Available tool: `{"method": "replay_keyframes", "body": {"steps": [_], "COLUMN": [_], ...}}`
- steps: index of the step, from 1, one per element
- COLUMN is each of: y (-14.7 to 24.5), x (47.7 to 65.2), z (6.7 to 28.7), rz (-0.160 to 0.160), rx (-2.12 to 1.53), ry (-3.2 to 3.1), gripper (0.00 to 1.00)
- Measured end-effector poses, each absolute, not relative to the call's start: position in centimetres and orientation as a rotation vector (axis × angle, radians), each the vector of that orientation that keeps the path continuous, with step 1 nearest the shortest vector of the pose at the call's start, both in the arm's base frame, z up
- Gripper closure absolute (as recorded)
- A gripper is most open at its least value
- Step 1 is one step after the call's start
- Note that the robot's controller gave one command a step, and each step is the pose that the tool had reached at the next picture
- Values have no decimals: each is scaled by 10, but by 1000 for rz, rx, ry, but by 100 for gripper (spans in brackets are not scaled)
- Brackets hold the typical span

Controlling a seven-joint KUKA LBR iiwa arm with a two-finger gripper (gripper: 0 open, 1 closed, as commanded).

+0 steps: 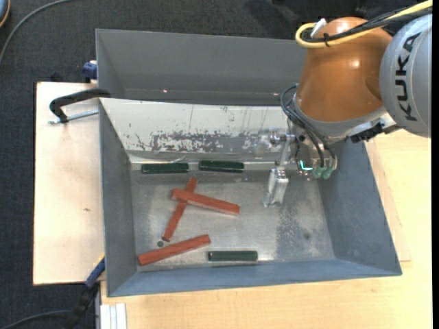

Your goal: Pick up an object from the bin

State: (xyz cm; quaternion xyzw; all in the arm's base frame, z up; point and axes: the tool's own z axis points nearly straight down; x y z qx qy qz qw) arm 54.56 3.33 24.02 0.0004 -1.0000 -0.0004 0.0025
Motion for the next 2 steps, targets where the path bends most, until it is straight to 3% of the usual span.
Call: {"method": "replay_keyframes", "body": {"steps": [1, 2], "y": [125, 63], "x": [535, 575], "z": [128, 68], "rz": [-4, 2], "rx": [374, 548], "ry": [-3114, -3095], "gripper": [0, 0]}}
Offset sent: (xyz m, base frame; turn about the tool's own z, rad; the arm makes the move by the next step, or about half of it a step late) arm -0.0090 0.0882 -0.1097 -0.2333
